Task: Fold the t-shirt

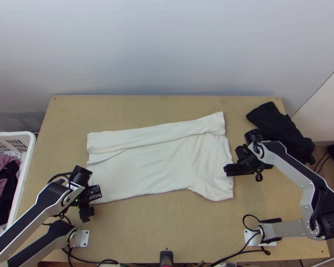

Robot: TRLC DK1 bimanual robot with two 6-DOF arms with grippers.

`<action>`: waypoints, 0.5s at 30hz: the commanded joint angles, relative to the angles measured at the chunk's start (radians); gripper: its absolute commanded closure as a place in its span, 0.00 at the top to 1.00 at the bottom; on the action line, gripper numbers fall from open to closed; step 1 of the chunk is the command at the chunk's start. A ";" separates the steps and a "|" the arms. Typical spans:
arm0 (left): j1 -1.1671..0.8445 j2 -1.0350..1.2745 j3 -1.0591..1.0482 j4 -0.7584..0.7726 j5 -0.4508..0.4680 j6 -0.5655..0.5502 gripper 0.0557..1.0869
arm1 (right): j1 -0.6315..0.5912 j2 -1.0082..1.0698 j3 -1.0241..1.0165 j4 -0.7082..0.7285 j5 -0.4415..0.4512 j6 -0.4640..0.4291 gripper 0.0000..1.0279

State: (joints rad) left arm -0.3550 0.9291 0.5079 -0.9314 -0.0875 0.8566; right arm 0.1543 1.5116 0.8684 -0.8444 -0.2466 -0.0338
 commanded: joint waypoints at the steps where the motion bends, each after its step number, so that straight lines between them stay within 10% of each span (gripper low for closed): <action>1: 0.007 -0.004 -0.012 0.017 -0.001 -0.004 0.85 | 0.007 0.016 -0.020 0.033 0.001 0.000 0.47; 9: 0.013 -0.046 -0.020 0.039 -0.001 0.004 0.72 | 0.013 0.006 -0.019 0.054 0.001 0.000 0.22; 15: 0.013 -0.056 -0.023 0.045 0.000 -0.001 0.68 | 0.028 0.004 -0.017 0.054 0.001 0.000 0.20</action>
State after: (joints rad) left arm -0.3439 0.8898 0.4889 -0.8948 -0.0895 0.8570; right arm 0.1677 1.5173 0.8513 -0.7963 -0.2459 -0.0338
